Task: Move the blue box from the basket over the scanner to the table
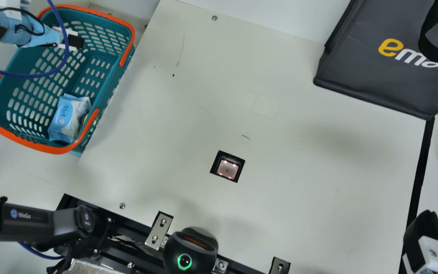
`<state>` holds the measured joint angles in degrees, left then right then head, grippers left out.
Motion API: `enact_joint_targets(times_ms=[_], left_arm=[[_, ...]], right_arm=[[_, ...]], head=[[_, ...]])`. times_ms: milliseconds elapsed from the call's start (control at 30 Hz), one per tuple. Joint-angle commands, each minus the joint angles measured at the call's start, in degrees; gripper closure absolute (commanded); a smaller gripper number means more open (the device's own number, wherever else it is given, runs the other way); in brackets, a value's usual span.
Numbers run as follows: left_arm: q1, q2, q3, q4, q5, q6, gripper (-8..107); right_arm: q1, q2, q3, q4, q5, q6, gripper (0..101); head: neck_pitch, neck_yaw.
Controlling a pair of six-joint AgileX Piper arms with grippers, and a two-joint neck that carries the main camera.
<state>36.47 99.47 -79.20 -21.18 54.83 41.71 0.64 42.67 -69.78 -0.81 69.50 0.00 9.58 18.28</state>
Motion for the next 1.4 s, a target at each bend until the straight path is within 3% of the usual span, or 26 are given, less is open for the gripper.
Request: enact_joint_targets(times_ms=[0, 533, 1133, 1367], left_arm=[[-0.2, 3.0, -0.6, 0.8, -0.1, -0.3, 9], [-1.0, 15.4, -3.1, 5.9, -1.8, -1.0, 9], [-0.2, 19.0, 2.5, 10.6, -5.6, -1.3, 9], [0.6, 18.9, 4.7, 8.0, -7.1, 2.2, 9]], right_arm=[[0.0, 0.0, 0.0, 0.0, 0.0, 0.0, 6], [0.0, 0.0, 0.0, 0.0, 0.0, 0.0, 6], [0.0, 0.0, 0.0, 0.0, 0.0, 0.0, 6], [0.0, 0.0, 0.0, 0.0, 0.0, 0.0, 6]], head=[[-1.7, 0.1], [-1.7, 0.1], [-1.7, 0.1], [-1.7, 0.1]])
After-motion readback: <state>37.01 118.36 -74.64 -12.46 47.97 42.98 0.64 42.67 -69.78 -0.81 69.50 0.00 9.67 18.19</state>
